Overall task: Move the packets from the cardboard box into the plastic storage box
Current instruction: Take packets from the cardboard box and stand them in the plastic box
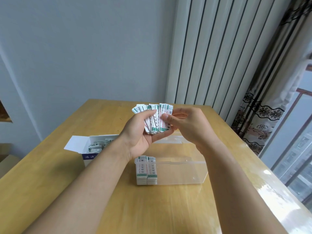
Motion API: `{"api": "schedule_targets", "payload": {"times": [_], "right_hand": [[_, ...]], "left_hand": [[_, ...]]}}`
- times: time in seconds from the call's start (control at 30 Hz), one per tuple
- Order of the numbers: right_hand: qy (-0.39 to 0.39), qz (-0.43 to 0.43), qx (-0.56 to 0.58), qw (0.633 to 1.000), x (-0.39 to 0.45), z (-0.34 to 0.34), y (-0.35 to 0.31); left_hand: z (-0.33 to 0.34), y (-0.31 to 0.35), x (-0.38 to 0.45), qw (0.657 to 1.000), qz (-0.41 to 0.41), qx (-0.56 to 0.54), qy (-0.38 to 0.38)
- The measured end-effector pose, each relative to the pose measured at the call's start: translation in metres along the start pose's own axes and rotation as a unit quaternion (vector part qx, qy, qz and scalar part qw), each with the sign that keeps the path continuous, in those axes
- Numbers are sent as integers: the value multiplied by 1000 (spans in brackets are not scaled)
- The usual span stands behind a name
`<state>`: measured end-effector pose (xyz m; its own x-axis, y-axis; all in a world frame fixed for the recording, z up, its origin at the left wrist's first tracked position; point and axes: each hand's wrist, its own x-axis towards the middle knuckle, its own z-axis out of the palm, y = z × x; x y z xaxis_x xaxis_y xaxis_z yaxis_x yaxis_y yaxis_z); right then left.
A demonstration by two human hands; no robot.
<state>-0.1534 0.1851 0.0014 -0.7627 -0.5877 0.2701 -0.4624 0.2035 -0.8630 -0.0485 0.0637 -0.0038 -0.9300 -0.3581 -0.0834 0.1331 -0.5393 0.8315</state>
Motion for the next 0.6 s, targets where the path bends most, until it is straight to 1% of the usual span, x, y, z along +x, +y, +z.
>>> {"api": "schedule_targets", "payload": {"times": [0.07,0.17,0.3,0.43,0.53,0.6], "right_hand": [[0,4,4,1000,0,-1,1],[-6,8,10,1000,0,-3,1],[-46,19,61,997,0,-4,2],[-66,40,120,990,0,-4,3],[-47,48,124,990,2,-5,4],[-49,50,123,990,1,-5,4]], "left_hand": [[-1,1,1,1000,2,-2,-1],[-1,0,1,999,16,36,12],[-1,-1,2,997,33,55,34],[-4,0,2,999,24,38,17],[-4,2,2,1000,15,4,1],[-4,3,1,1000,18,10,6]]}}
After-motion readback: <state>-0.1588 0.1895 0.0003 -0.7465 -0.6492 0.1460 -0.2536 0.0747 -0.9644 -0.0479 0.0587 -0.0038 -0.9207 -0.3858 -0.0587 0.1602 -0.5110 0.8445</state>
